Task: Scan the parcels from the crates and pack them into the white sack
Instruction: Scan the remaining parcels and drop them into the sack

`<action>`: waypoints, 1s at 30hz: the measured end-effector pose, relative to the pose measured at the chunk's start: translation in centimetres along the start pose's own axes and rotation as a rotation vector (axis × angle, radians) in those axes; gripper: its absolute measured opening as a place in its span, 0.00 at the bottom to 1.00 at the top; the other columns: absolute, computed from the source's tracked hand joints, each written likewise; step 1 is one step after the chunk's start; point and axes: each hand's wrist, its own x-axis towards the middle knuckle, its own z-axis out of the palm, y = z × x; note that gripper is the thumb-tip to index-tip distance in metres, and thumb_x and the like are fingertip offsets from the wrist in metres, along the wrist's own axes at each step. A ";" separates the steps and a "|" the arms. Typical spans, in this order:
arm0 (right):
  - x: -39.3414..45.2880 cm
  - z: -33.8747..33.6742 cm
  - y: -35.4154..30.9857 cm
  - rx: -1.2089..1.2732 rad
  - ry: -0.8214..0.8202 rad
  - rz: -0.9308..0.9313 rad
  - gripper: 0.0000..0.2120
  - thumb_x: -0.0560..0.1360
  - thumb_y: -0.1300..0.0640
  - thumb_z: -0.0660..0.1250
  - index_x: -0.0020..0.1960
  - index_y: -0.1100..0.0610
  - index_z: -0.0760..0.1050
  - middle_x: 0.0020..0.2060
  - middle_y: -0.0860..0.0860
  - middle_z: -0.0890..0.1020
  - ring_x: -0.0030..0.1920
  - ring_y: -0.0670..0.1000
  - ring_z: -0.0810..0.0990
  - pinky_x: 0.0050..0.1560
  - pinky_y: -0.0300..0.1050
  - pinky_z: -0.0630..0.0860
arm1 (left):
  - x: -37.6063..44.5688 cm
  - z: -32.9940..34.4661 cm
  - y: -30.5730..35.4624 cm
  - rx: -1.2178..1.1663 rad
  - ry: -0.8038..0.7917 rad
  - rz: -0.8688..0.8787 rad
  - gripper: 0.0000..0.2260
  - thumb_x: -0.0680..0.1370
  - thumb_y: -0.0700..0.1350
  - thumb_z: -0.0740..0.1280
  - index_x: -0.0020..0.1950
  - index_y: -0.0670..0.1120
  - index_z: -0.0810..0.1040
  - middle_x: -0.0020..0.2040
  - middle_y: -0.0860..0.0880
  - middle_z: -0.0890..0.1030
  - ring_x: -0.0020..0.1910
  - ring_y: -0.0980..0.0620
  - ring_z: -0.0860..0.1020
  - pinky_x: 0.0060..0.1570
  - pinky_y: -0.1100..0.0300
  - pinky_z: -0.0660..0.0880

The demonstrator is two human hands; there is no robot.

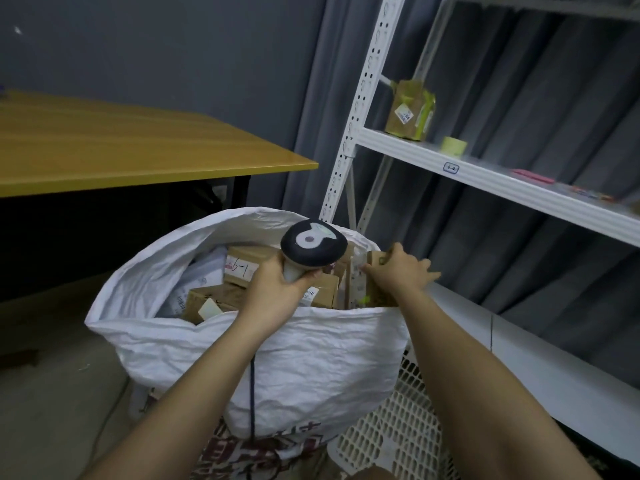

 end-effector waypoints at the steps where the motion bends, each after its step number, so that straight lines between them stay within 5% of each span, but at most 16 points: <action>1: 0.6 0.4 0.3 -0.009 -0.027 0.024 0.36 0.69 0.29 0.64 0.70 0.49 0.64 0.66 0.56 0.74 0.70 0.64 0.63 0.68 0.73 0.53 | 0.0 0.3 -0.1 -0.001 -0.013 0.003 0.11 0.73 0.43 0.73 0.46 0.56 0.74 0.43 0.61 0.78 0.44 0.65 0.75 0.43 0.68 0.71; 3: 1.5 0.8 0.9 0.094 -0.072 0.073 0.36 0.68 0.31 0.68 0.70 0.48 0.64 0.66 0.55 0.74 0.69 0.64 0.66 0.68 0.75 0.55 | -0.2 0.6 -0.2 -0.013 -0.039 0.002 0.12 0.73 0.42 0.73 0.47 0.57 0.73 0.43 0.61 0.78 0.44 0.66 0.75 0.42 0.72 0.70; 7: 1.9 0.3 2.7 0.411 -0.193 0.074 0.34 0.71 0.43 0.73 0.69 0.53 0.63 0.62 0.54 0.76 0.58 0.58 0.76 0.60 0.57 0.76 | -0.1 1.5 -0.7 -0.012 -0.068 -0.027 0.11 0.73 0.42 0.72 0.50 0.54 0.75 0.45 0.59 0.79 0.46 0.63 0.76 0.45 0.68 0.71; 11: 1.2 -0.1 4.1 0.508 -0.052 0.000 0.30 0.69 0.46 0.76 0.65 0.53 0.66 0.58 0.53 0.75 0.52 0.54 0.77 0.54 0.53 0.78 | -0.2 2.6 -1.0 0.016 -0.051 -0.021 0.10 0.73 0.43 0.73 0.46 0.55 0.74 0.44 0.55 0.80 0.44 0.61 0.76 0.45 0.64 0.72; 15: -0.5 -0.1 5.4 0.499 0.258 -0.075 0.30 0.72 0.48 0.74 0.68 0.50 0.64 0.59 0.55 0.70 0.53 0.56 0.74 0.44 0.48 0.72 | -0.5 3.3 -0.7 -0.010 -0.066 -0.012 0.10 0.73 0.44 0.73 0.48 0.56 0.76 0.45 0.58 0.80 0.45 0.65 0.76 0.43 0.68 0.71; 20: -1.3 0.8 6.6 0.289 0.264 -0.039 0.32 0.69 0.42 0.73 0.68 0.48 0.66 0.61 0.57 0.74 0.64 0.62 0.67 0.66 0.57 0.64 | -1.1 4.1 -0.4 -0.019 -0.054 0.011 0.13 0.73 0.41 0.73 0.42 0.59 0.74 0.41 0.62 0.78 0.38 0.73 0.75 0.38 0.76 0.69; 24: -0.8 0.2 5.2 0.290 0.365 -0.133 0.34 0.68 0.36 0.72 0.68 0.47 0.66 0.61 0.55 0.77 0.66 0.61 0.66 0.70 0.66 0.56 | -1.3 4.4 -0.4 -0.035 -0.042 -0.008 0.12 0.73 0.42 0.73 0.45 0.57 0.75 0.44 0.60 0.79 0.44 0.67 0.75 0.42 0.68 0.71; 30: -1.0 -1.2 3.5 0.103 0.057 -0.106 0.38 0.69 0.29 0.65 0.72 0.47 0.64 0.71 0.56 0.68 0.75 0.62 0.52 0.71 0.70 0.40 | -2.1 4.5 0.5 -0.048 -0.034 -0.043 0.11 0.73 0.43 0.73 0.46 0.57 0.73 0.44 0.59 0.79 0.44 0.65 0.75 0.41 0.68 0.69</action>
